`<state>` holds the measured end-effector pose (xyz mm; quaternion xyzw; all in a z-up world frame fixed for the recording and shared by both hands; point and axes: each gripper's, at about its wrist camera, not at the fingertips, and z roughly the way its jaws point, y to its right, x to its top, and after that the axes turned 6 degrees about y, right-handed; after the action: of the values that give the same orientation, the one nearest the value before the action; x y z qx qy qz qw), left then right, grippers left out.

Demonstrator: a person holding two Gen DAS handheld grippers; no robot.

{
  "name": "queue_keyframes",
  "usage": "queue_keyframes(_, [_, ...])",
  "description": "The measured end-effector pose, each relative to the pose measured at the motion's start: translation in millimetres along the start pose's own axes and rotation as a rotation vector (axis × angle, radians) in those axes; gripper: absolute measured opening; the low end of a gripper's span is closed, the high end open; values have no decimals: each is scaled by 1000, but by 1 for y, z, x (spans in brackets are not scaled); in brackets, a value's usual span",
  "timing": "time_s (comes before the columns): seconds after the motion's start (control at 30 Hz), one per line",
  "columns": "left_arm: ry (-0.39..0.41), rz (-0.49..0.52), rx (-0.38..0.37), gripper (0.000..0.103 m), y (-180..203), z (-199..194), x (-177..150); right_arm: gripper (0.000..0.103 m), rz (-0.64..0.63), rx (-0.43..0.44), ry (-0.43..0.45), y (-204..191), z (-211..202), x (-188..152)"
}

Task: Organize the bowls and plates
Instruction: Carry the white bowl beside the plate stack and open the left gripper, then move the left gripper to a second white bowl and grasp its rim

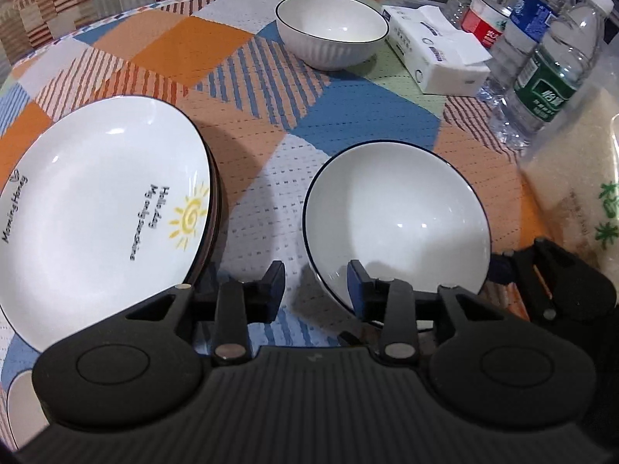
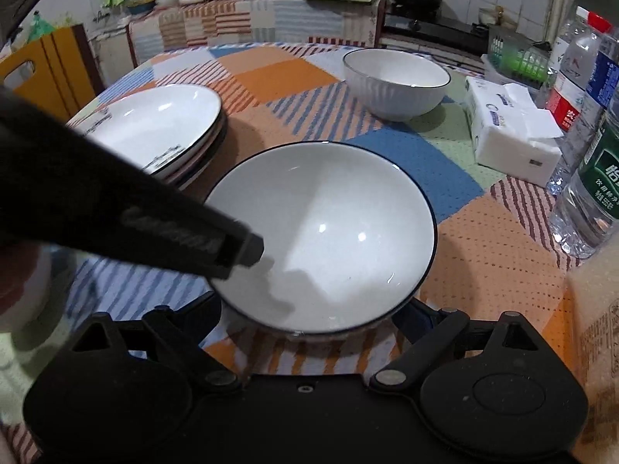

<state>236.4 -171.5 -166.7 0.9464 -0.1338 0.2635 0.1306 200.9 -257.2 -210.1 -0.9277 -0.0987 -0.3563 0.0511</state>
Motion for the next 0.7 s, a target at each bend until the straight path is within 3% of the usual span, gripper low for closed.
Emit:
queue_keyframes(0.07, [-13, -40, -22, 41, -6, -5, -1, 96, 14, -5, 1, -3, -8, -2])
queue_keyframes(0.17, [-6, -60, -38, 42, -11, -20, -2, 96, 10, -16, 16, -11, -26, -4])
queue_keyframes(0.47, [36, -9, -49, 45, -18, -86, -4, 96, -48, 13, 101, -37, -89, 2])
queue_keyframes(0.7, [35, 38, -55, 47, -25, -137, -25, 96, -104, 41, 133, -60, -130, 6])
